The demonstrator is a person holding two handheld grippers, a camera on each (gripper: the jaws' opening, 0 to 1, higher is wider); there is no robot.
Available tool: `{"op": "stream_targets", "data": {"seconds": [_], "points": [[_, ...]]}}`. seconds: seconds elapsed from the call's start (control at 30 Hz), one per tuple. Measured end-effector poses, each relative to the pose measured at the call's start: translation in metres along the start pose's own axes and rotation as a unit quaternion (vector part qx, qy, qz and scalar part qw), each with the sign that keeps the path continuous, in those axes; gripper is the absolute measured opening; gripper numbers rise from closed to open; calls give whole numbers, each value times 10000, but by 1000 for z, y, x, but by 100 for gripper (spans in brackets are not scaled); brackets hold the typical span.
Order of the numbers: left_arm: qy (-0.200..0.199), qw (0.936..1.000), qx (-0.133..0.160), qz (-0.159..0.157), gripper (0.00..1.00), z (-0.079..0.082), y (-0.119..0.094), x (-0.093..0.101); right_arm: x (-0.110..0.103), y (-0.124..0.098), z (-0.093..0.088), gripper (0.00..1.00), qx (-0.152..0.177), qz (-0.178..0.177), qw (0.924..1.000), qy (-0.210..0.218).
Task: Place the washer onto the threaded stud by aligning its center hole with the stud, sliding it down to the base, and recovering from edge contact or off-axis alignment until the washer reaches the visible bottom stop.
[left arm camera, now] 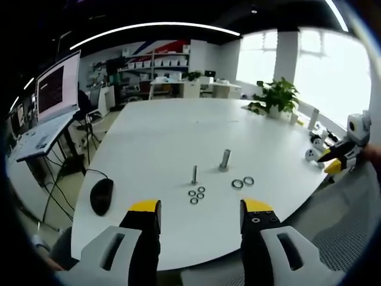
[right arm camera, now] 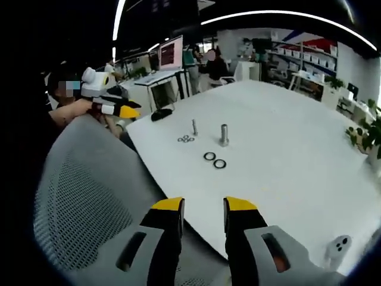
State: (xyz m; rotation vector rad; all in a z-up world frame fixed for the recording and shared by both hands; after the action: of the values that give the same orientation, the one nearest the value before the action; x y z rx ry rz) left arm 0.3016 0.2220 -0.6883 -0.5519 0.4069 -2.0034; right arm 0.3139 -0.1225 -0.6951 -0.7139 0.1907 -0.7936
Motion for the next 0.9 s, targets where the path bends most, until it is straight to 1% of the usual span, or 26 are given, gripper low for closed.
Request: {"op": "stream_targets", "data": {"seconds": [0.03, 0.1, 0.13, 0.27, 0.33, 0.4, 0.5, 0.6, 0.7, 0.9], "points": [[10, 10000, 12, -8, 52, 0, 0, 0, 1, 3, 2, 28, -30, 23, 9999, -166], [5, 10000, 31, -2, 52, 1, 0, 0, 2, 7, 7, 28, 3, 31, 9994, -351], [-5, 10000, 51, 19, 52, 1, -1, -1, 2, 9, 9, 29, 1, 101, 9990, -440], [-34, 9999, 129, 36, 52, 3, -2, -1, 5, 18, 14, 29, -79, 225, 9974, -677], [-7, 9994, 331, -74, 52, 8, -3, 2, 7, 24, 17, 29, -113, 251, 9962, -822], [-44, 9994, 320, -86, 52, 7, -2, 1, 8, 30, 20, 29, -139, 285, 9953, -916], [-83, 9997, 230, -73, 51, 4, -1, 0, 10, 40, 26, 29, -171, 359, 9937, -1044], [-86, 9995, 275, -94, 51, 5, -1, 0, 11, 47, 30, 29, -165, 446, 9933, -1058], [-69, 9997, 192, -106, 50, 4, 0, 1, 12, 55, 39, 29, -55, 592, 9953, -762], [-76, 9998, 169, -105, 49, 3, 0, 0, 21, 70, 49, 28, -67, 591, 9950, -800]]}}
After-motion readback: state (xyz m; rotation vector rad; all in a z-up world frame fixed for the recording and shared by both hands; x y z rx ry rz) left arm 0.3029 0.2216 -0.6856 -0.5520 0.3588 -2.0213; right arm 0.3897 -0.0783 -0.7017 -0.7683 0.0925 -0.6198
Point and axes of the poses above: the point that each gripper's makers call its tool centre point, and the gripper's own axes: y roughly forward along the fingers, x roughly to its right, z roughly out of its top, the point moved 5 cm from there along -y, roughly backward along the fingers, and after that the axes turned 13 degrees about -z, right-handed, at the moved point
